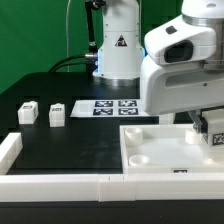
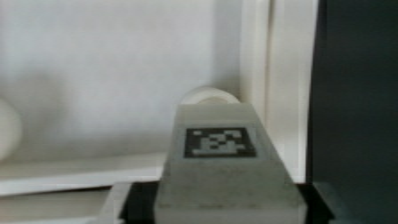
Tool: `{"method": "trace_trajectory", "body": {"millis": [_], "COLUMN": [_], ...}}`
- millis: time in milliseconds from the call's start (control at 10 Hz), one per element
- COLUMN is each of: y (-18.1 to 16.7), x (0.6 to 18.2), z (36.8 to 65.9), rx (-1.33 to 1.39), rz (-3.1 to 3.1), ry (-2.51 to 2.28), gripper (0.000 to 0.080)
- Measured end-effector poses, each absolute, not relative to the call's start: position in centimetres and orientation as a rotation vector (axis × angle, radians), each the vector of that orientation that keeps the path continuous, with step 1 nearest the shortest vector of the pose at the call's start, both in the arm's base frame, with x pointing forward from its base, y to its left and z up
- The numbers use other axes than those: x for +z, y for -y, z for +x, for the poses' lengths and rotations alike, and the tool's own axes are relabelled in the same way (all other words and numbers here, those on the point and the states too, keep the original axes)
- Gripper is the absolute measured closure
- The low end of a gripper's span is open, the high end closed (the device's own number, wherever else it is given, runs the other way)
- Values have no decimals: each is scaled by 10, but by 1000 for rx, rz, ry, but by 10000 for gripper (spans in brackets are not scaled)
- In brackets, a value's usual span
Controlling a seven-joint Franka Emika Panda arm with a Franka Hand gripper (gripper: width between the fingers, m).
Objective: Assemble one leg
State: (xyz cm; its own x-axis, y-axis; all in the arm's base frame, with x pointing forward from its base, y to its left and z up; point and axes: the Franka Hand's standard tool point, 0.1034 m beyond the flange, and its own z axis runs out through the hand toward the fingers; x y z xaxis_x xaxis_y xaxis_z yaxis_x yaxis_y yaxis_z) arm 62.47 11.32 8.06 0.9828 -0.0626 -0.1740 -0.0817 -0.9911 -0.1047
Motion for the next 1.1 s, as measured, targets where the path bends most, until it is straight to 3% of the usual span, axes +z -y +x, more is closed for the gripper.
{"method": "trace_trajectory", "body": {"millis": [700, 1100], "y": [-114, -114], "x": [80, 80], "z": [628, 631], "rx": [232, 252], "rz": [-2701, -2394], "ry": [-1464, -1958], "gripper": [508, 508]}}
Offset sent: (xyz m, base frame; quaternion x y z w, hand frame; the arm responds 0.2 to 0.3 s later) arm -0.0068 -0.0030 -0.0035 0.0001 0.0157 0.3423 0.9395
